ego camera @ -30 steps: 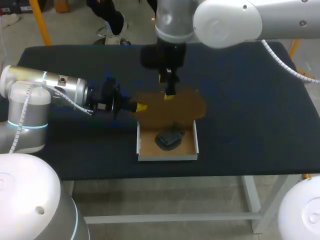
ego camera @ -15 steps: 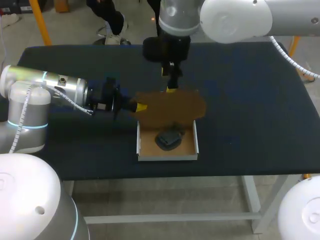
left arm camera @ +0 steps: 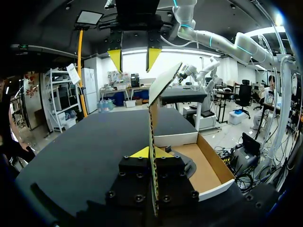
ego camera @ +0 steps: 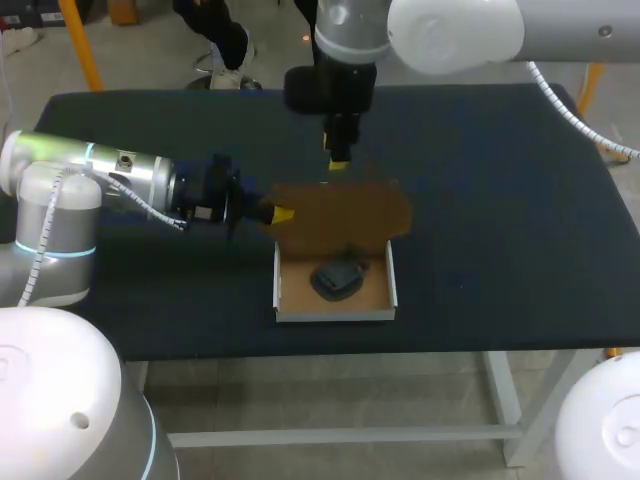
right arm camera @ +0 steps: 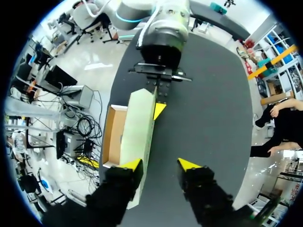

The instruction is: Assemble the packaging by folding the flat box into shape, placing the metal phone stand inside, and closing the box properly

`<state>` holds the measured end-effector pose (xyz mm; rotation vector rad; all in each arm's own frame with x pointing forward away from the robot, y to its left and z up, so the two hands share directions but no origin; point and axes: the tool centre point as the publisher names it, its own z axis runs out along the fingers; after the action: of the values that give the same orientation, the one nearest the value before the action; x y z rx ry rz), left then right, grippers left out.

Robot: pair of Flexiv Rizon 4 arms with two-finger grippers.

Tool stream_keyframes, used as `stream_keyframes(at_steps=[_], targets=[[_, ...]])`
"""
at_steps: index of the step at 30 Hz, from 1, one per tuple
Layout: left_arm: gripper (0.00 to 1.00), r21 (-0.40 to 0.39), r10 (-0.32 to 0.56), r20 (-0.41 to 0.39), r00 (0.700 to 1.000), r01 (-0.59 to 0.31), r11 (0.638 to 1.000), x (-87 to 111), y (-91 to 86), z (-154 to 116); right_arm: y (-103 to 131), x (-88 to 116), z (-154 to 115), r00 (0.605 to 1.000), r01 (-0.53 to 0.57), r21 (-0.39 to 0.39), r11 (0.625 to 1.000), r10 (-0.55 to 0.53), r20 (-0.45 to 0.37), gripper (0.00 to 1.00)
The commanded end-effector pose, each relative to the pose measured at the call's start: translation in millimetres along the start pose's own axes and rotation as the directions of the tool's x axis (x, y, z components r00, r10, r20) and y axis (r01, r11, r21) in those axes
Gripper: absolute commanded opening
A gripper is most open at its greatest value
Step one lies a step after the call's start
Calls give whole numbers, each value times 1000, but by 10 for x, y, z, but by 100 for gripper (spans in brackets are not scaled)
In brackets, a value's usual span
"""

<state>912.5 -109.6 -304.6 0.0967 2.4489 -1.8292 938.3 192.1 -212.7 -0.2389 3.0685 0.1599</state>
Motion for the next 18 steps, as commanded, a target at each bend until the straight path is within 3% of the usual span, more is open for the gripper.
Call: stream_keyframes(at_steps=[1, 9, 18], targets=[[0, 2, 1, -1, 1000, -1, 1000, 3, 2, -5, 51, -114, 56, 999, 1, 10, 1000, -1, -37, 49], [0, 2, 1, -1, 1000, -1, 1000, 3, 2, -5, 55, -144, 153, 998, 4, 14, 1000, -3, -62, 49], [0, 2, 1, -1, 1000, -1, 1000, 3, 2, -5, 68, 24, 179, 997, 23, 16, 1000, -22, -73, 49]])
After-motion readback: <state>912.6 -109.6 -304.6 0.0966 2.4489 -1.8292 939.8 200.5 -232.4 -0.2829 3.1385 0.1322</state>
